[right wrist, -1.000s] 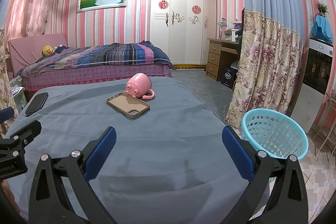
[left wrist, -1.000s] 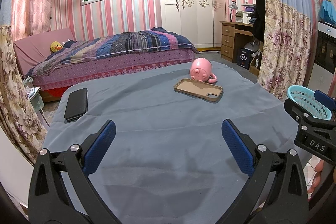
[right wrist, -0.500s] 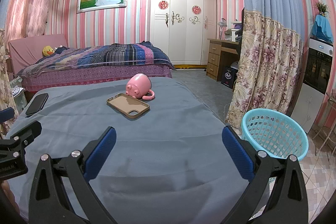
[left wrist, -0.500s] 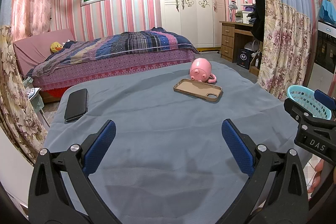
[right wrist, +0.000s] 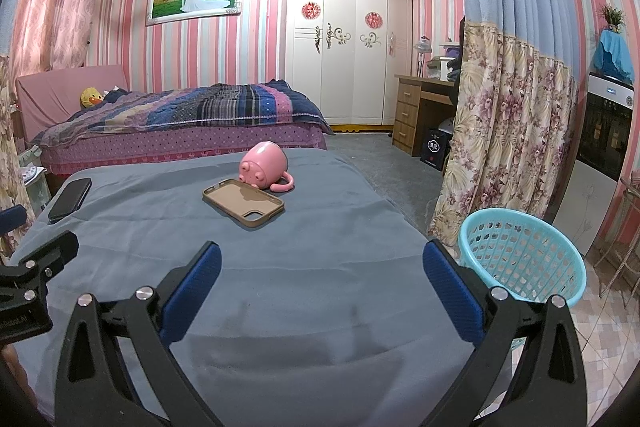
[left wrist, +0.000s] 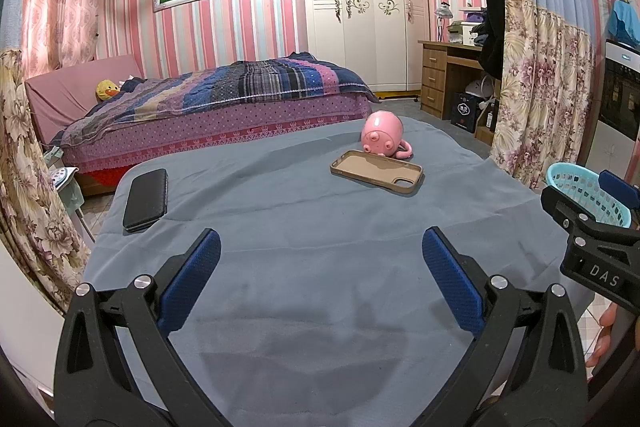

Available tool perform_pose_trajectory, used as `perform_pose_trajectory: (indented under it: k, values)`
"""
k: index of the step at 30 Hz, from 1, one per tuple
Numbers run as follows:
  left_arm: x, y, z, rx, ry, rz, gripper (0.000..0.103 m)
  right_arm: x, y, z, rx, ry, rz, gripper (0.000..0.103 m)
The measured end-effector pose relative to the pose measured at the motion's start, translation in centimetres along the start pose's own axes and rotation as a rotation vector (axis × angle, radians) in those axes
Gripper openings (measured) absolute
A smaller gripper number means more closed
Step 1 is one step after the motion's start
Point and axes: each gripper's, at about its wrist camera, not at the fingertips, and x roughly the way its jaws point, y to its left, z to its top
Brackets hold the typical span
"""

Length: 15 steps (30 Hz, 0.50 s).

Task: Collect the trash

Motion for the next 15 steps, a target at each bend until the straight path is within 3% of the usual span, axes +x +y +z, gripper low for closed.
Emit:
perform_pose_trajectory:
  k: [15]
  values:
    - [-0.12,0.10,0.01,0.001,-0.001,0.003,0.098,0.00,0.02,0.01,0.000,-0.002,-0.001,0.098]
